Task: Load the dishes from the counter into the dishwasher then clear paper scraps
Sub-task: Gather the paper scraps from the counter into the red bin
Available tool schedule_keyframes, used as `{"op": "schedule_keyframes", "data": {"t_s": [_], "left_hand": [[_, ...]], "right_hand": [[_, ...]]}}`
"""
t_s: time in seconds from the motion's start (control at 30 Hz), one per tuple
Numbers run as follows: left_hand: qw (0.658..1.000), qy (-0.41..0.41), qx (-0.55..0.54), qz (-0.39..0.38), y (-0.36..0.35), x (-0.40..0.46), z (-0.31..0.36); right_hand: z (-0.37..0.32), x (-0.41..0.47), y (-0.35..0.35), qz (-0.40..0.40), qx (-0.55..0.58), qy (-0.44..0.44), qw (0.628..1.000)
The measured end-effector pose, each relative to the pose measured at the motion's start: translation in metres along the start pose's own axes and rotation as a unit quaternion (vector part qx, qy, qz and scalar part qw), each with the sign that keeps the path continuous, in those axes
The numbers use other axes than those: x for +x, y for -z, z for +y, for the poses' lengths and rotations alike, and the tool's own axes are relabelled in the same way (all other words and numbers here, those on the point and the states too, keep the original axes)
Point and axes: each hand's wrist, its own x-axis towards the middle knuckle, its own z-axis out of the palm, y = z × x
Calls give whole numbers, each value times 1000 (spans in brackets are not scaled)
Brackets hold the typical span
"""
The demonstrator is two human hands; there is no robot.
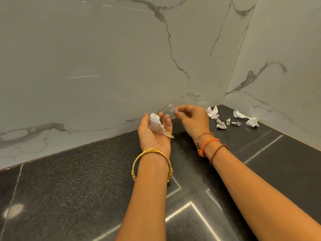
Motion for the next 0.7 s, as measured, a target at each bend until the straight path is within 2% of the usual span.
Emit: {"op": "schedule_keyframes", "data": {"t_s": [0.07,0.13,0.23,0.37,0.4,0.5,0.53,0.6,0.7], "left_hand": [[999,29,-36,-28,1,-2,0],[993,62,-78,-55,1,-3,0],[989,104,-61,-80,0,-5,-4],[987,131,-50,-83,-1,-9,-16],[988,129,-43,-74,1,-8,-16],[987,136,-42,-73,-3,-9,-23],[987,133,-50,-70,-4,-8,-23],[988,133,-58,-58,-8,-8,-28],[987,132,-61,-68,-18,-1,-39]], "right_hand": [[-6,-6,10,42,195,-23,980],[-15,-18,15,39,241,2,970],[-23,-38,22,38,174,87,980],[-20,-55,21,31,-27,155,987],[-21,-54,18,43,-32,145,988],[-15,-40,38,145,113,44,982],[-10,-36,47,175,119,20,977],[11,-29,69,182,5,-20,983],[39,-21,93,106,-84,-62,989]]}}
